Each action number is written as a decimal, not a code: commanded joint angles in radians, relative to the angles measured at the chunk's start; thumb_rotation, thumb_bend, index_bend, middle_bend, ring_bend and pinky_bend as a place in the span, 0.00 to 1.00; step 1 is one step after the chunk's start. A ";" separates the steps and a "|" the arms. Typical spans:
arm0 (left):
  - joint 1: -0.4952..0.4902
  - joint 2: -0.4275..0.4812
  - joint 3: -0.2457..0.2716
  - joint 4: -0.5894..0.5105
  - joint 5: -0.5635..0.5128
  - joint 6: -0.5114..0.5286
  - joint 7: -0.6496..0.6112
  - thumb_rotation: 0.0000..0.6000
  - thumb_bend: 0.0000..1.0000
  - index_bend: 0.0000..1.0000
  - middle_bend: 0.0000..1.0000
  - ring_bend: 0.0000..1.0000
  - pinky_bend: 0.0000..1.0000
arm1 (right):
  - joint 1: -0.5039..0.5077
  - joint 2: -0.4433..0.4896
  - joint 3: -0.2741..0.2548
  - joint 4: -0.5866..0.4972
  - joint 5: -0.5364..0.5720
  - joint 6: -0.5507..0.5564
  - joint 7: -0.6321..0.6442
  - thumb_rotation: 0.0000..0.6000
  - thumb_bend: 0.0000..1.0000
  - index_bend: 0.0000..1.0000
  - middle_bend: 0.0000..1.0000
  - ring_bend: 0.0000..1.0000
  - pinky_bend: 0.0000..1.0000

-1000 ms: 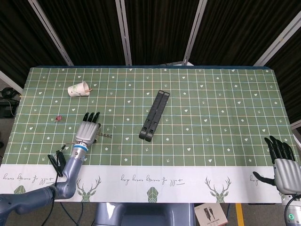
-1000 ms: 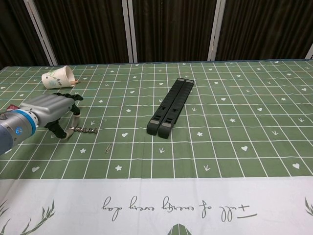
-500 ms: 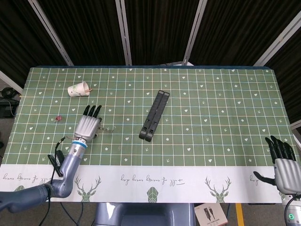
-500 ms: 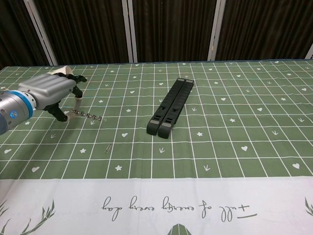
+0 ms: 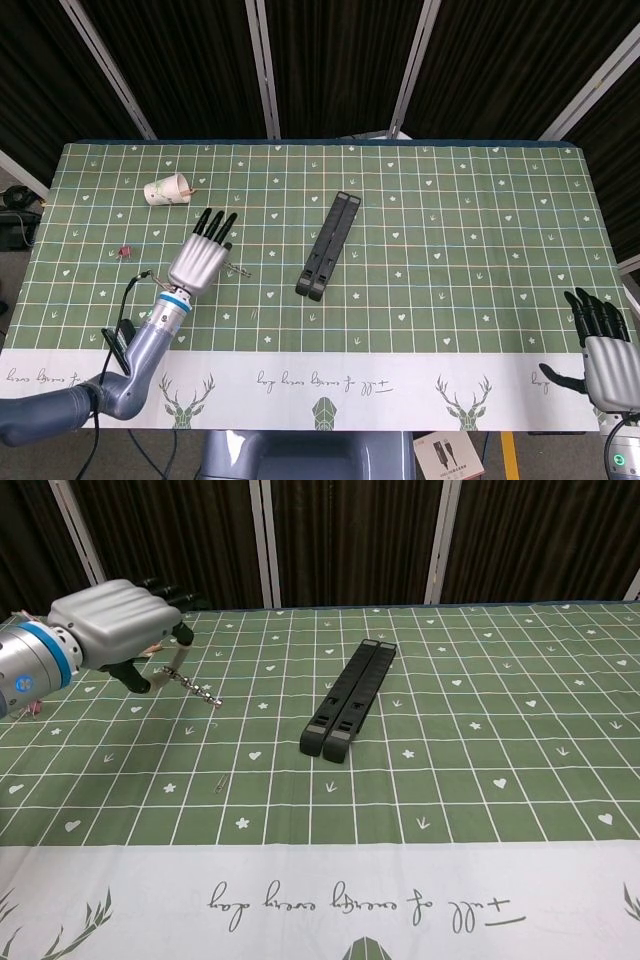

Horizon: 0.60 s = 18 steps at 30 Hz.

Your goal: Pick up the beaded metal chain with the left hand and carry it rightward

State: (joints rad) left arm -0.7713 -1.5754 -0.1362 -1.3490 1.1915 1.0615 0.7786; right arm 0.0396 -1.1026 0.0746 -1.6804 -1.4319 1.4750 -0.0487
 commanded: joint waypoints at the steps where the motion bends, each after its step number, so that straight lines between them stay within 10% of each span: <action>1: -0.028 0.037 0.044 0.005 0.111 0.020 0.030 1.00 0.46 0.58 0.00 0.00 0.00 | 0.000 0.000 0.000 0.000 0.000 0.000 0.000 1.00 0.02 0.00 0.00 0.00 0.00; 18: -0.123 0.069 0.209 0.163 0.561 0.039 0.054 1.00 0.46 0.58 0.00 0.00 0.00 | -0.001 -0.002 0.001 0.003 -0.004 0.005 0.000 1.00 0.02 0.00 0.00 0.00 0.00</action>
State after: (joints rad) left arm -0.8882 -1.5057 0.0632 -1.1971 1.7393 1.1019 0.8324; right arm 0.0389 -1.1045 0.0759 -1.6775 -1.4356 1.4795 -0.0487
